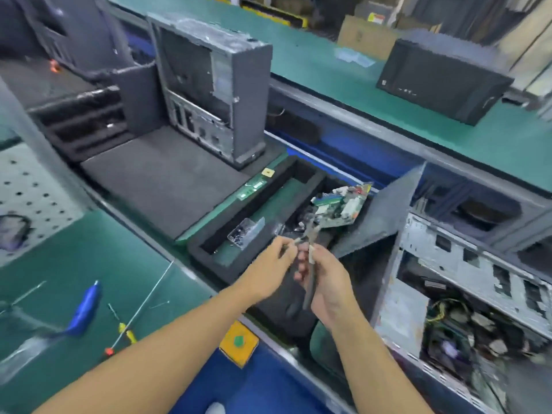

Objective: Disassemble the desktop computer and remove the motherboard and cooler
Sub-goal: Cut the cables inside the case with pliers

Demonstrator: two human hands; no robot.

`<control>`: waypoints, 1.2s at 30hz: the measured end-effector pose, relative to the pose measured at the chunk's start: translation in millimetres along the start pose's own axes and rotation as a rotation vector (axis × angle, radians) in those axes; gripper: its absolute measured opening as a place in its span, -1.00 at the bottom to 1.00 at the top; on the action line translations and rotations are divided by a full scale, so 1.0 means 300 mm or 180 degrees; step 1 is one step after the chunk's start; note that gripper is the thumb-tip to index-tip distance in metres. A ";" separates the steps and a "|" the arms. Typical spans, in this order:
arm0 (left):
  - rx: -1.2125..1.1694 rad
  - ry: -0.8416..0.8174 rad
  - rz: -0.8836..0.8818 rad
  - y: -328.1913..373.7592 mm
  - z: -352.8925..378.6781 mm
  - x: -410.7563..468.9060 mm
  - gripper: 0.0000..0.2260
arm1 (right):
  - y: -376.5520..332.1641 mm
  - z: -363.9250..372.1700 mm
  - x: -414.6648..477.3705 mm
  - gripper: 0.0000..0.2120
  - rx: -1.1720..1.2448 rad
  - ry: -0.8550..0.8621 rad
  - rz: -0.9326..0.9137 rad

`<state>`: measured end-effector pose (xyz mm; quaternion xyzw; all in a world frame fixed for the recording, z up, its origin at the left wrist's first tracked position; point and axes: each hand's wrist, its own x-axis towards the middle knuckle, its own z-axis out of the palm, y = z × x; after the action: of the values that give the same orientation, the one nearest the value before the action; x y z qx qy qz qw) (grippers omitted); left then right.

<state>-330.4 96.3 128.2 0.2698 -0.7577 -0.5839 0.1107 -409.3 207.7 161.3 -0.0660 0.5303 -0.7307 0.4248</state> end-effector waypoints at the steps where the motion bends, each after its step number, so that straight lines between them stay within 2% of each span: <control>1: -0.0279 -0.0120 -0.0063 -0.034 -0.048 -0.028 -0.79 | 0.048 0.053 0.017 -0.75 -0.0132 -0.0066 0.0029; 3: -0.0668 -0.0425 -0.0104 -0.102 -0.137 -0.090 -0.76 | 0.141 0.144 0.043 -0.75 -0.0391 -0.0231 0.0171; 5: -0.0465 -0.0565 -0.0252 -0.171 -0.220 -0.149 -0.58 | 0.228 0.218 0.065 -0.75 -0.0616 -0.0369 0.0471; 7: -0.0321 -0.0473 -0.0478 -0.238 -0.288 -0.201 -0.41 | 0.311 0.278 0.082 -0.81 -0.0769 -0.0536 0.0800; 9: -0.0535 -0.0391 -0.0719 -0.309 -0.342 -0.246 -0.35 | 0.390 0.328 0.097 -0.83 -0.0939 -0.0669 0.1028; 11: -0.0944 -0.0338 -0.1047 -0.383 -0.392 -0.290 -0.39 | 0.455 0.366 0.109 -0.83 -0.1050 -0.0728 0.1183; 15: -0.3070 -0.0060 -0.1498 -0.551 -0.508 -0.357 -0.65 | 0.560 0.418 0.127 -0.82 -0.1591 -0.0840 0.1311; 17: -0.3388 0.0259 -0.1675 -0.627 -0.559 -0.381 -0.67 | 0.619 0.432 0.130 -0.73 -0.2265 -0.0852 0.1409; 18: -0.3438 0.0325 -0.1794 -0.659 -0.581 -0.392 -0.60 | 0.652 0.435 0.131 -0.67 -0.2594 -0.0844 0.1480; 21: -0.3062 -0.0134 -0.2131 -0.722 -0.626 -0.414 -0.41 | 0.738 0.435 0.135 -0.49 -0.3231 -0.0834 0.1672; 23: -0.2702 -0.0542 -0.2281 -0.752 -0.628 -0.416 -0.37 | 0.775 0.420 0.140 -0.63 -0.3300 -0.1014 0.1711; 24: -0.2582 -0.0575 -0.2367 -0.764 -0.616 -0.406 -0.39 | 0.788 0.410 0.142 -0.73 -0.3287 -0.1111 0.1669; 26: -0.2161 -0.0181 -0.2540 -0.784 -0.572 -0.375 -0.58 | 0.803 0.381 0.142 -0.82 -0.3268 -0.1097 0.1557; 28: -0.1340 0.0479 -0.2631 -0.812 -0.531 -0.342 -0.78 | 0.817 0.359 0.150 -0.80 -0.3306 -0.0941 0.1582; 29: -0.0916 0.0614 -0.2624 -0.828 -0.518 -0.331 -0.82 | 0.824 0.353 0.157 -0.79 -0.3350 -0.0837 0.1621; 33: 0.0400 0.0640 -0.2688 -0.861 -0.518 -0.334 -0.79 | 0.861 0.356 0.195 -0.78 -0.3490 -0.0483 0.1654; 36: 0.0696 0.0966 -0.2803 -0.871 -0.524 -0.342 -0.75 | 0.897 0.395 0.218 -0.75 -0.3455 -0.0490 0.1701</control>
<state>-96.3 -23.4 -57.3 0.6574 -0.6035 -0.4462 -0.0669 -237.5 56.7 -34.8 -0.1904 0.7930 -0.2173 0.5363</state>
